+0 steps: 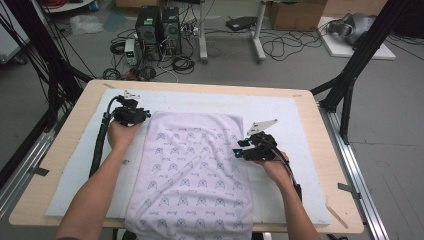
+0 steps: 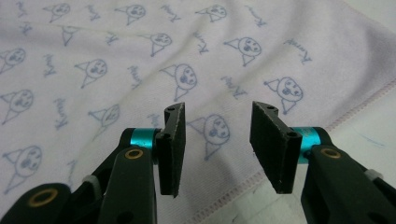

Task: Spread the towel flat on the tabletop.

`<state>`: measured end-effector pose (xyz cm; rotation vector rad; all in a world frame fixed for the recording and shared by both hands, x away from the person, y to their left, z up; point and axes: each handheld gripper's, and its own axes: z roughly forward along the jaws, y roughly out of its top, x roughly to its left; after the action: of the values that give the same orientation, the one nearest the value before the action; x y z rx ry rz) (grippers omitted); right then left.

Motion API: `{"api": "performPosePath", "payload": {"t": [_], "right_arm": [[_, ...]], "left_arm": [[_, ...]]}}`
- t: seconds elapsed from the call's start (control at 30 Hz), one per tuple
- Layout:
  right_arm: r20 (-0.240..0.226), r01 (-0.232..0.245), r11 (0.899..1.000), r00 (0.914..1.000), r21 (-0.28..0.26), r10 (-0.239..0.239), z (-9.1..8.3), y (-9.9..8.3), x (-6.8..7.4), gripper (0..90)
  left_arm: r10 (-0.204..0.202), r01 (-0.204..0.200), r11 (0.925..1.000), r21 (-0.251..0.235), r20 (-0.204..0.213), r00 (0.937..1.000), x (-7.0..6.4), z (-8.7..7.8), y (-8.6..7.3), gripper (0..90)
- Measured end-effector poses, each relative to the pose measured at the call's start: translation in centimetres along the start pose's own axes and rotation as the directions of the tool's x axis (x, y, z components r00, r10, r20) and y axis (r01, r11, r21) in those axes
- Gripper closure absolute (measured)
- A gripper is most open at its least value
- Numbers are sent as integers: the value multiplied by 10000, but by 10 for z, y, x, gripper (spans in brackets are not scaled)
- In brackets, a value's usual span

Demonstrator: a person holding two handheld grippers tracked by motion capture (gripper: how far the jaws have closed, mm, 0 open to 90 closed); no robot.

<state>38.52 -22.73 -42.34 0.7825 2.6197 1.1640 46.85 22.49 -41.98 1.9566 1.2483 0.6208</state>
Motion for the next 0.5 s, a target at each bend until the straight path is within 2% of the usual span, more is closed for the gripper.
{"api": "performPosePath", "payload": {"t": [0.07,0.13,0.17,0.23,0.27,0.37,0.5], "right_arm": [[-3,-100,9999,9999,-27,100,1,-1,-2,557],[31,-154,9999,9999,-29,154,2,-1,-3,559],[52,-143,9999,9999,-65,144,3,-1,-5,559],[157,-221,9997,9996,-128,223,3,-1,-7,560],[213,-275,9994,9994,-188,279,3,-1,-9,560],[303,-406,9988,9987,-264,414,1,3,-15,546],[369,-524,9975,9978,-482,542,-6,19,-22,487]], "left_arm": [[9,-16,9997,244,280,9996,1,0,-2,671],[-60,34,9996,288,894,9960,1,0,-3,668],[68,-105,9993,357,1026,9947,-1,-1,-3,665],[206,-254,9993,285,1569,9874,-6,-2,-5,644],[313,-378,9986,361,1651,9858,-7,-3,-4,628],[549,-642,9973,350,2233,9732,-12,-8,-3,593],[799,-826,9966,-7,2630,9615,-18,-19,1,554]]}}
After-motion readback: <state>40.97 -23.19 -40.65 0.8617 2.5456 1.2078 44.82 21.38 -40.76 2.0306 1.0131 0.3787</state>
